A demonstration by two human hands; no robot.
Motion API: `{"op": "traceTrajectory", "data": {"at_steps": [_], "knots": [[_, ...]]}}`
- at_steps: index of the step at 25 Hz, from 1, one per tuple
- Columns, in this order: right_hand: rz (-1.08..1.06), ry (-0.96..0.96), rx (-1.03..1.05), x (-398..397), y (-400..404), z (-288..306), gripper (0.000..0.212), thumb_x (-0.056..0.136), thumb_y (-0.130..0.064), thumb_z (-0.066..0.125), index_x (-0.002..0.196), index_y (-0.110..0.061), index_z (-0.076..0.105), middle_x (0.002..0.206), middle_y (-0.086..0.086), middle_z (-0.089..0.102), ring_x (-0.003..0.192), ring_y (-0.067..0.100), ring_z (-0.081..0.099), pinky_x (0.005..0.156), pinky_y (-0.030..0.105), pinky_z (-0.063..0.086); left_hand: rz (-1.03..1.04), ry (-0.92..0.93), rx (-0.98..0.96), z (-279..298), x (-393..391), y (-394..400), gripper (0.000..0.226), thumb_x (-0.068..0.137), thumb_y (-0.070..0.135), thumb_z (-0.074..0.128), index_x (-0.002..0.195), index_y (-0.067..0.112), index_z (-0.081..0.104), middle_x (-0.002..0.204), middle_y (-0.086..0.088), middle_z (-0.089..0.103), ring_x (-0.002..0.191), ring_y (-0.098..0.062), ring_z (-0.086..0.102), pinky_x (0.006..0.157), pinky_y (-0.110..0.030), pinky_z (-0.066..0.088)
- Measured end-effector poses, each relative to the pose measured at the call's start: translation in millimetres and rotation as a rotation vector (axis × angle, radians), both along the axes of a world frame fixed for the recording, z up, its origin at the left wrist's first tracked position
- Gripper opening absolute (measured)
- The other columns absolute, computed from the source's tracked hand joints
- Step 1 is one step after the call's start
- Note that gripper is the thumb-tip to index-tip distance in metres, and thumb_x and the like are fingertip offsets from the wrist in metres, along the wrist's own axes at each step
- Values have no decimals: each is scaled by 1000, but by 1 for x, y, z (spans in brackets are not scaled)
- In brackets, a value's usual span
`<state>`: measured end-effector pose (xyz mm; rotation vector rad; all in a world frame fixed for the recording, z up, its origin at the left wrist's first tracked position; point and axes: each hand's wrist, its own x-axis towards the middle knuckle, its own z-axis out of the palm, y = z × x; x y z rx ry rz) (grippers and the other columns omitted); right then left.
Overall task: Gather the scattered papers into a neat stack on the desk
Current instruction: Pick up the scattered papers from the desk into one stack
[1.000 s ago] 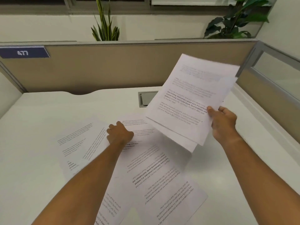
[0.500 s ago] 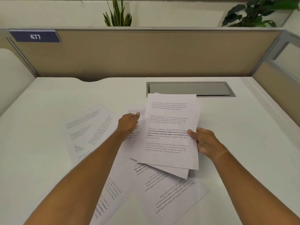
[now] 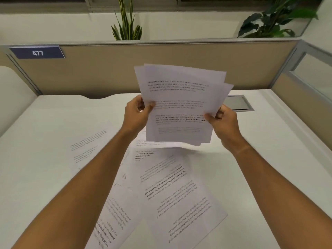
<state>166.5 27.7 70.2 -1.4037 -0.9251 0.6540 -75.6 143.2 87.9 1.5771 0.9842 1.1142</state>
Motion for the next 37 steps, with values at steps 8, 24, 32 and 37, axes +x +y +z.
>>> {"op": "traceTrajectory", "data": {"at_steps": [8, 24, 32, 37], "knots": [[26, -50, -37, -6, -3, -14, 23, 91, -2, 66, 111, -15, 64, 104, -1, 72, 95, 16, 69, 76, 17, 58, -17, 153, -2, -11, 6, -10, 29, 101, 19, 49, 130, 15, 53, 124, -4, 63, 110, -26, 62, 91, -42, 56], [-28, 360, -313, 54, -34, -36, 7, 89, -5, 68, 97, -5, 69, 106, 14, 75, 83, 23, 75, 74, 37, 61, 362, 527, -398, -75, -39, -6, 35, 85, 21, 69, 118, 7, 63, 126, -14, 62, 107, -25, 60, 87, -30, 46], [-98, 480, -328, 64, -47, -63, 11, 89, -2, 67, 100, -4, 69, 100, 9, 77, 86, 24, 75, 82, 40, 61, 324, 1039, -390, -110, -27, -5, 79, 72, 47, 79, 129, 2, 47, 128, -20, 53, 121, -37, 52, 93, -43, 47], [-97, 473, -312, 65, -55, -69, 12, 90, -3, 67, 102, -5, 70, 97, 7, 77, 85, 22, 74, 76, 34, 62, 325, 1087, -394, -111, -19, 4, 57, 69, 35, 82, 109, 2, 57, 109, -13, 64, 110, -31, 61, 77, -34, 49]]}}
